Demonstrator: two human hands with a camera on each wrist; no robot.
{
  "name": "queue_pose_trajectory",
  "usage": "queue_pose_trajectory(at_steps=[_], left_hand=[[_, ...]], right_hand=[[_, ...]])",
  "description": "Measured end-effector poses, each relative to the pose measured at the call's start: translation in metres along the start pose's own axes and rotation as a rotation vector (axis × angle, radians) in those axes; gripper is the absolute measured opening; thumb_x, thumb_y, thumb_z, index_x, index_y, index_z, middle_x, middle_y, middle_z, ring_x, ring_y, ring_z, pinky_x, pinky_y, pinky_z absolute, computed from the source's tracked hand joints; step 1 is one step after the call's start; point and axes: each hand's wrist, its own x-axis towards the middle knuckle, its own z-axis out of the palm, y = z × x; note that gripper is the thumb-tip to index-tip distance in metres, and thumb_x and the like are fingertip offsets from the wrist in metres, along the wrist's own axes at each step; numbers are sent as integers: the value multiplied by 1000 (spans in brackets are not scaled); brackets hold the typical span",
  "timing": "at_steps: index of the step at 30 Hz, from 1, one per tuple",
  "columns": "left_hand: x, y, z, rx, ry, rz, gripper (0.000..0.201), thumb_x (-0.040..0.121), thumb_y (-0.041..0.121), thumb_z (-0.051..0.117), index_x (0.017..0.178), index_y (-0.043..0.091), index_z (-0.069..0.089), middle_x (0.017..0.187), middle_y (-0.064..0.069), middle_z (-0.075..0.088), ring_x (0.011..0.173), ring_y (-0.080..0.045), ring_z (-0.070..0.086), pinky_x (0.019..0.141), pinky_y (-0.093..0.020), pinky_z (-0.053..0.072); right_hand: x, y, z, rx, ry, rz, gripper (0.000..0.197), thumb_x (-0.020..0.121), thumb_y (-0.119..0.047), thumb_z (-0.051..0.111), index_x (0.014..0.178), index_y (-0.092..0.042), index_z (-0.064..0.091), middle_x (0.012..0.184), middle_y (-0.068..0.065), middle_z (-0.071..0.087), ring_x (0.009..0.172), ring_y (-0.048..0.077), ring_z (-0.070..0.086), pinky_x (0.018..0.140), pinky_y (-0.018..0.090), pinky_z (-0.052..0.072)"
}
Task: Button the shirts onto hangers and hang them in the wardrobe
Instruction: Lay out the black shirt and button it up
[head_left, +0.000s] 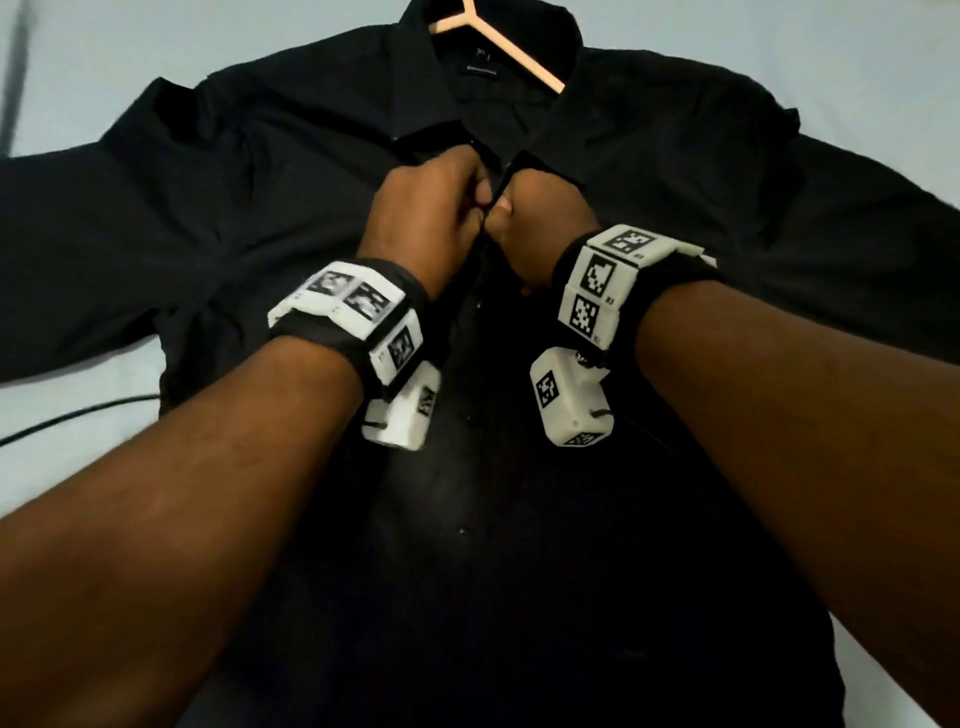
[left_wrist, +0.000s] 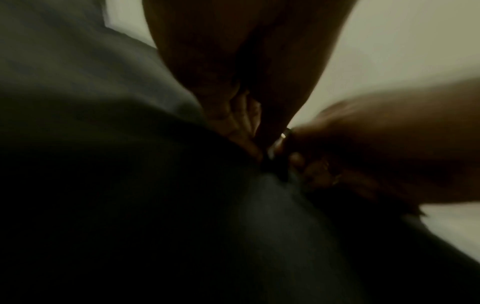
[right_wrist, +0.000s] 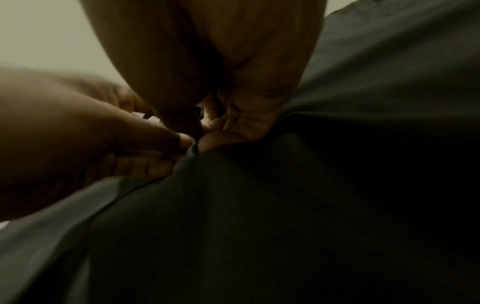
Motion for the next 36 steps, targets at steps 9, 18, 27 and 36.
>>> queue_pose_trajectory(at_steps=[9, 18, 27, 36], left_hand=[[9, 3, 2, -532, -54, -367, 11, 77, 9, 68, 71, 18, 70, 63, -4, 68, 54, -21, 67, 66, -42, 63], [13, 2, -3, -421, -78, -260, 26, 76, 1, 70, 88, 20, 58, 63, -6, 69, 55, -21, 72, 55, -29, 55], [-1, -9, 6, -645, -49, -40, 29, 90, -5, 61, 102, 16, 44, 65, -7, 52, 54, -11, 55, 59, -25, 48], [7, -10, -4, -596, -160, -46, 38, 85, -6, 70, 103, 18, 47, 69, -2, 56, 56, -7, 53, 59, -24, 48]], right_hand=[[2, 24, 9, 191, 45, -64, 11, 98, -19, 51, 90, -14, 58, 87, 7, 59, 81, 23, 55, 70, 32, 42], [3, 23, 18, -23, 126, -171, 27, 99, -19, 48, 113, 0, 62, 116, 21, 64, 109, 38, 58, 88, 39, 38], [7, 33, -4, 426, -152, -66, 27, 97, -18, 51, 74, -4, 57, 61, 17, 56, 33, 19, 46, 36, 23, 38], [9, 34, -7, 478, -220, -56, 17, 97, -14, 51, 88, -3, 61, 54, 11, 47, 38, 21, 43, 36, 24, 38]])
